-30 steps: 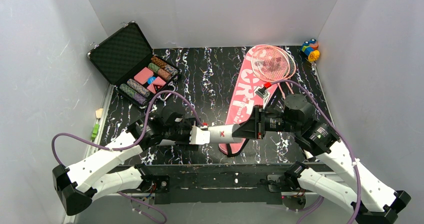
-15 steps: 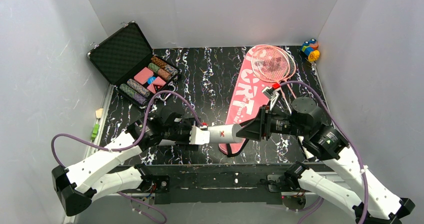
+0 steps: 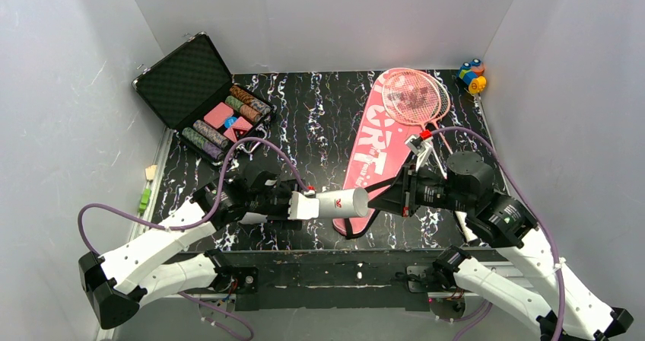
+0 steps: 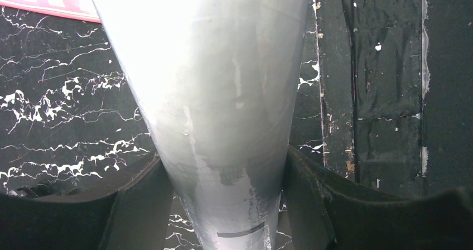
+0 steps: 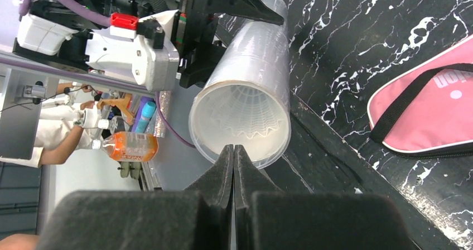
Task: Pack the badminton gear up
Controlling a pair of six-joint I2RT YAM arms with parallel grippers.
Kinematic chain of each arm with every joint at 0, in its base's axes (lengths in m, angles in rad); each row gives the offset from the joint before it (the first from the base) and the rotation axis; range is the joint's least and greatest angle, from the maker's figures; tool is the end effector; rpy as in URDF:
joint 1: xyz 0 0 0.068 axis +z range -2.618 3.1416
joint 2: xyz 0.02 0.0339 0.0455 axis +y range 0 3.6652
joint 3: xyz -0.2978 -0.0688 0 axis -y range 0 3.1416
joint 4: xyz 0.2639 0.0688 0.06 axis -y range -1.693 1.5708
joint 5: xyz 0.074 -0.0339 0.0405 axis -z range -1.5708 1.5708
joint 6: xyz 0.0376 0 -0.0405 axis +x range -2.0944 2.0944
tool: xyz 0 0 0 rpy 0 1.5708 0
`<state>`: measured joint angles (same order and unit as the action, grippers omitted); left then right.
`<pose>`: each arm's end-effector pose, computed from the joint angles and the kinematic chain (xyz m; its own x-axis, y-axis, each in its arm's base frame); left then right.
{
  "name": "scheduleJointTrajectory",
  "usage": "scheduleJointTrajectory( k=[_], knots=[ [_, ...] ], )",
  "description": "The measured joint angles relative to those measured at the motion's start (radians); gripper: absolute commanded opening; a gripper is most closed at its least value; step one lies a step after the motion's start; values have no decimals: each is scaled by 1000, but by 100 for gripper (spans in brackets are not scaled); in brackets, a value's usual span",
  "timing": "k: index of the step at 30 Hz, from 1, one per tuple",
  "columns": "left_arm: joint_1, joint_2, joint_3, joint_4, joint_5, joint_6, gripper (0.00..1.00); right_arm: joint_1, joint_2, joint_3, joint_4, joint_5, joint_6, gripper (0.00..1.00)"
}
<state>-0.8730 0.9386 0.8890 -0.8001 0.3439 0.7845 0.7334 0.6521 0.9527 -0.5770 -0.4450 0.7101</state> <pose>0.1077 -0.1482 0.3184 0.2691 0.7142 -0.6462 0.9527 -0.0992 0.2872 0.0794 0.0933 0.4002 -0.7482 0.1179 -0.6529 -0.5593 0.4174 0.7162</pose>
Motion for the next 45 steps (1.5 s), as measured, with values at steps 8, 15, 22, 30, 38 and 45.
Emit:
scheduleJointTrajectory(
  k=[8,15,22,30,38,45],
  knots=[
    [0,0,0,0,2,-1,50,0,37,-2,3,-5,-1,1],
    [0,0,0,-2,5,-3,50,0,53,-28,7,-20,-5,1],
    [0,0,0,-8,9,-8,50,0,49,-37,18,-31,-6,1],
    [0,0,0,-16,9,-13,50,-1,43,-67,65,-54,0,1],
    [0,10,8,-35,14,-44,51,1,9,-139,164,-47,47,1],
    [1,33,22,-47,6,-93,51,49,24,-140,223,12,62,1]
  ],
)
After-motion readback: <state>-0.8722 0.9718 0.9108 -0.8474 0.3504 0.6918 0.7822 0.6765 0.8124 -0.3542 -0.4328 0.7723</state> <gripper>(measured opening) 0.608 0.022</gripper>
